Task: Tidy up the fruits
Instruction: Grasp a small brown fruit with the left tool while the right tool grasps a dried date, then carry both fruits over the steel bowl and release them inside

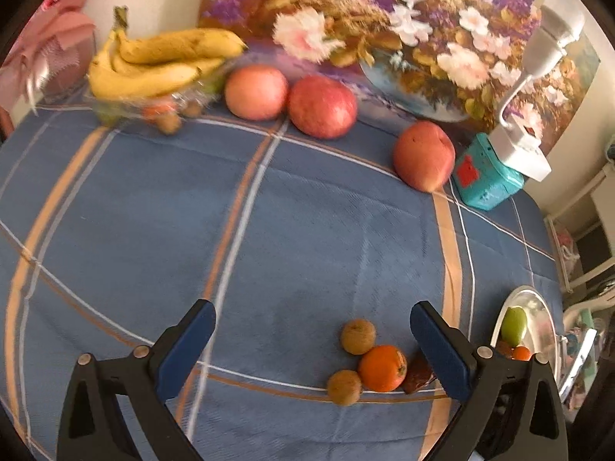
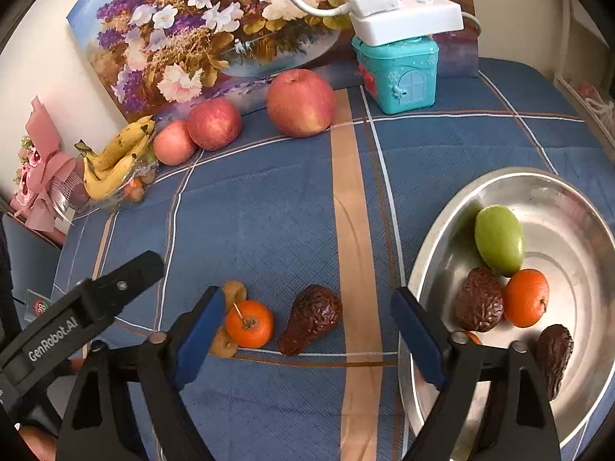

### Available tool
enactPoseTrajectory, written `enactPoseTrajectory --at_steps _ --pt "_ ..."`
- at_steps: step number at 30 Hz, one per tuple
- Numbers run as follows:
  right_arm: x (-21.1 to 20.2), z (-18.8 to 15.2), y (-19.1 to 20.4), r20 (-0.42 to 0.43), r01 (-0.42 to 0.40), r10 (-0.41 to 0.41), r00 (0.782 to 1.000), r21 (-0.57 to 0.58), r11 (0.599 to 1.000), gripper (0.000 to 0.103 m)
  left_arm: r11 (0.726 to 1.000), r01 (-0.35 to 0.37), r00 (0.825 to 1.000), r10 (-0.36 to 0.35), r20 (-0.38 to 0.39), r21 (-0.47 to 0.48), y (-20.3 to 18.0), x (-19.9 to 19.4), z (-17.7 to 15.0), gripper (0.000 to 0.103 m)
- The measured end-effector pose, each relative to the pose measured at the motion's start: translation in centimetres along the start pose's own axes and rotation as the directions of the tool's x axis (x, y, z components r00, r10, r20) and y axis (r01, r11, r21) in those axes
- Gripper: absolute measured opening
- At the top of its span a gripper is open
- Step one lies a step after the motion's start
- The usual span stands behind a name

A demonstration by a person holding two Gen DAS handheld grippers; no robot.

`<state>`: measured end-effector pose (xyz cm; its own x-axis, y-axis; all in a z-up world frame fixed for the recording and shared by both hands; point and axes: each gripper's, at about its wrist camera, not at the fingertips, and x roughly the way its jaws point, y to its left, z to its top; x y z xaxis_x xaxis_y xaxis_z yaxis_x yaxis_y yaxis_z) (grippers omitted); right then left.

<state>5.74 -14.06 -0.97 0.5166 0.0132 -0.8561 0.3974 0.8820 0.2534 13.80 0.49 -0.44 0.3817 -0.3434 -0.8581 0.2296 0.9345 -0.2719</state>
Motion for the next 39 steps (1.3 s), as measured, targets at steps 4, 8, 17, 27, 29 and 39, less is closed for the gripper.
enactPoseTrajectory --at_steps 4,8,17,27,29,39 --pt "0.8 0.0 0.0 -0.022 0.007 -0.006 1.0 0.008 1.0 0.072 0.999 0.032 0.999 -0.032 -0.031 0.005 -0.7 1.5 -0.1 0.092" --pt "1.5 -0.1 -0.1 -0.045 0.007 -0.006 0.999 0.018 1.0 0.061 0.999 0.042 0.997 -0.041 -0.067 0.01 -1.0 2.7 -0.4 0.074" --pt "2.5 -0.3 -0.6 -0.079 0.016 -0.012 0.997 0.039 0.999 0.044 0.995 0.101 0.985 -0.103 -0.138 -0.017 -1.3 4.1 -1.4 0.033" --pt "2.0 -0.3 -0.9 -0.067 -0.015 0.019 0.998 0.062 0.998 0.035 0.996 0.081 0.993 -0.084 -0.088 -0.035 -0.8 2.6 -1.1 0.025" --pt "1.5 -0.2 -1.0 -0.05 -0.028 0.031 0.998 0.061 0.998 0.035 0.997 0.075 0.995 -0.077 -0.066 -0.033 -0.8 1.8 -0.9 0.025" --pt "-1.4 0.2 -2.1 -0.007 -0.034 0.035 0.999 0.082 0.996 0.035 0.995 0.099 0.995 -0.099 -0.008 0.026 -3.1 -2.0 -0.7 0.025"
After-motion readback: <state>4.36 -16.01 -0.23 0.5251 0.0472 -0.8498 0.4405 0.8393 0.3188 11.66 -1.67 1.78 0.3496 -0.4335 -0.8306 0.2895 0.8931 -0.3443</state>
